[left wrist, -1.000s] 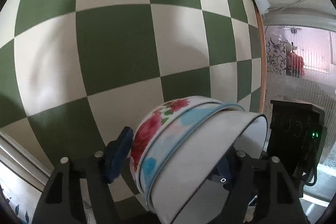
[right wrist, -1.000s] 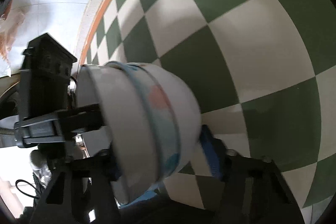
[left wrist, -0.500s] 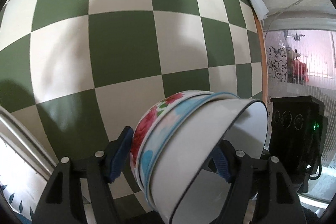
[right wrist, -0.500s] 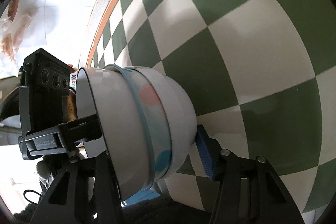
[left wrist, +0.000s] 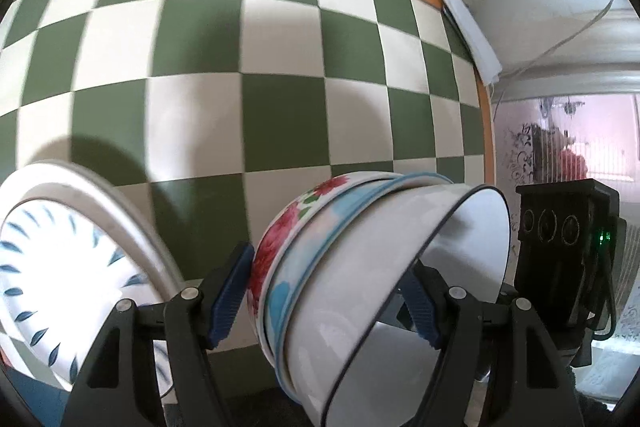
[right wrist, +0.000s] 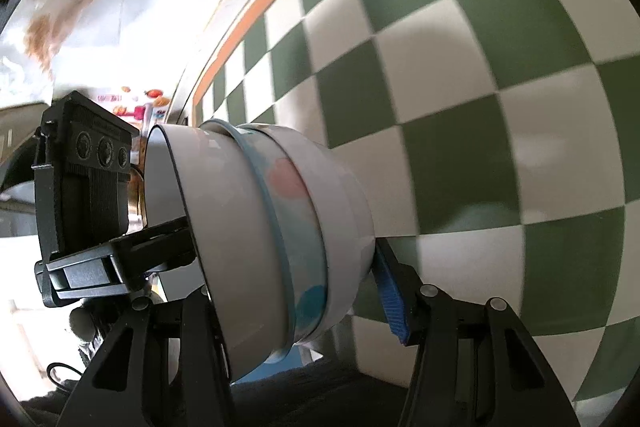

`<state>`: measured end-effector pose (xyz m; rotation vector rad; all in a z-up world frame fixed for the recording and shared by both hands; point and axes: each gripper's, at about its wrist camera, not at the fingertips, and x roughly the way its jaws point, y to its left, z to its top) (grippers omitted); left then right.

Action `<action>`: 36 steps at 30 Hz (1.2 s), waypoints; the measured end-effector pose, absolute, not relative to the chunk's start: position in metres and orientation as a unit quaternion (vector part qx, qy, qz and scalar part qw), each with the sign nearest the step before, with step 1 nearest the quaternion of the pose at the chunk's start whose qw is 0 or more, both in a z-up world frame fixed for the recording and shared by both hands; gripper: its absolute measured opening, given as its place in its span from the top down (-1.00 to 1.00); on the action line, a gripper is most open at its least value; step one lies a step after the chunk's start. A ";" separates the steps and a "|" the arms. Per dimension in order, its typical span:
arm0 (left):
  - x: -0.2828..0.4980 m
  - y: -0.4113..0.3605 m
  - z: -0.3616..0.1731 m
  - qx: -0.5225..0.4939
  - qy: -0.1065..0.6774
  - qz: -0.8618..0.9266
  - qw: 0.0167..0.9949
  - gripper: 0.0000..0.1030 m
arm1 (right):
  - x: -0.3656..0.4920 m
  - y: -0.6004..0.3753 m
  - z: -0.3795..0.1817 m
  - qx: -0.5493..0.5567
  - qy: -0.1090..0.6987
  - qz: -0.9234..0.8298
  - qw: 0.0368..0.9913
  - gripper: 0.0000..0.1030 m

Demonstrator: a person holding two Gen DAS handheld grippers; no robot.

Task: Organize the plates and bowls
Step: 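Carry the bowl stack with both grippers over the plate stack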

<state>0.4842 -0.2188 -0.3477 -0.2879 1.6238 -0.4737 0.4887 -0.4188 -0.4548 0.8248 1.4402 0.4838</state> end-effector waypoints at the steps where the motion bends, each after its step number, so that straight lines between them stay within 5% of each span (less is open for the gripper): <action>1: 0.484 -0.212 -0.344 -0.131 0.714 -0.208 0.656 -0.34 | 0.491 -0.411 -0.450 0.357 0.633 0.216 0.651 -0.08; 20: 0.464 -0.065 -0.330 -0.152 0.696 -0.172 0.681 -0.34 | 0.486 -0.261 -0.438 0.324 0.639 0.259 0.648 -0.07; 36: 0.467 -0.024 -0.368 -0.174 0.706 -0.155 0.669 -0.34 | 0.496 -0.211 -0.470 0.304 0.663 0.257 0.634 -0.07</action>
